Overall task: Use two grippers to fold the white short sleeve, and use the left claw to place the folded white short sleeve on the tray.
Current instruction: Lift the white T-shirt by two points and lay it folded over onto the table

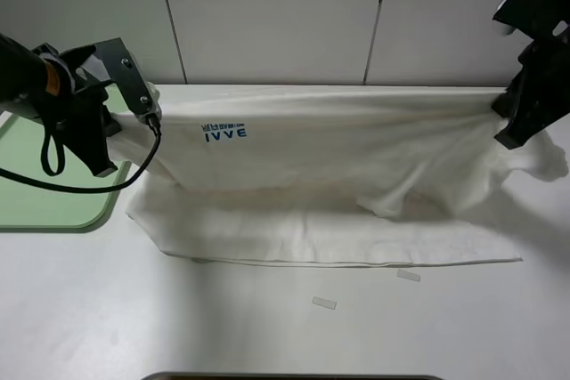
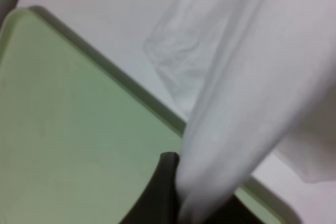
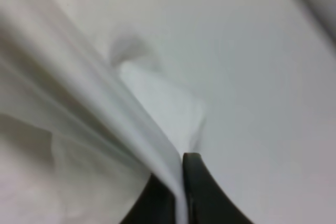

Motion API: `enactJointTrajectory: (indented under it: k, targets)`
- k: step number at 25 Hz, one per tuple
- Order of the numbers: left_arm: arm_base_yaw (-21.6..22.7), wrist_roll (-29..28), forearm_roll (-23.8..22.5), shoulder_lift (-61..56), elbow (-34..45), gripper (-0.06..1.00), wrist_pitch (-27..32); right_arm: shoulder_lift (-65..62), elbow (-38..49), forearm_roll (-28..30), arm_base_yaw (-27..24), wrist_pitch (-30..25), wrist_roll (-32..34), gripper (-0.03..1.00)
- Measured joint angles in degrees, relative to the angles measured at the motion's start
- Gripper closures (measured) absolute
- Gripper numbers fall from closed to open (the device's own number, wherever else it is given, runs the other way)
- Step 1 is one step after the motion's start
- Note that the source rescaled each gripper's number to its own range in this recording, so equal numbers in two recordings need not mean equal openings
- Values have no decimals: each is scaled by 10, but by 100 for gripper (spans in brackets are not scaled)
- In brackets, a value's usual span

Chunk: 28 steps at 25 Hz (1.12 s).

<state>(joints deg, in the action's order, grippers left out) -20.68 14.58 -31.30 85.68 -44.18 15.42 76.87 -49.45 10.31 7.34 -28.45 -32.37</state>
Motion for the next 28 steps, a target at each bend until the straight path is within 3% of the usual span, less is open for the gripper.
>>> enactJointTrajectory:
  k: [4, 8, 14, 18, 19, 20, 21, 22, 23, 25, 28]
  targets:
    - [0, 0, 8, 0, 10, 94, 2, 0, 0, -46, 0, -80, -18, 97]
    - [0, 1, 42, 0, 17, 94, 7, 0, 0, -61, 0, -118, -22, 97]
    - [0, 1, 128, 0, 19, 94, 25, 0, 0, -63, 0, -138, -22, 97]
    - [1, 1, 137, 0, 19, 87, 31, 0, 0, -63, 0, -141, -22, 96]
    - [1, 1, 135, 0, 19, 79, 36, 0, 0, -57, 0, -142, -22, 86]
    - [2, 1, 134, 0, 20, 69, 41, 0, 0, -46, -1, -145, -22, 68]
    - [4, 1, 132, 0, 20, 55, 46, 0, 0, -33, -3, -148, -18, 38]
    - [6, 1, 128, 0, 20, 40, 51, 0, 0, -23, -5, -149, -13, 21]
    - [7, 1, 125, 0, 20, 23, 51, 0, 0, -16, -7, -149, -11, 11]
    - [7, 1, 123, 0, 20, 5, 51, 0, 0, -11, -7, -150, -10, 2]
    - [7, 1, 122, 0, 21, -2, 50, 0, 0, -9, -7, -151, -10, -2]
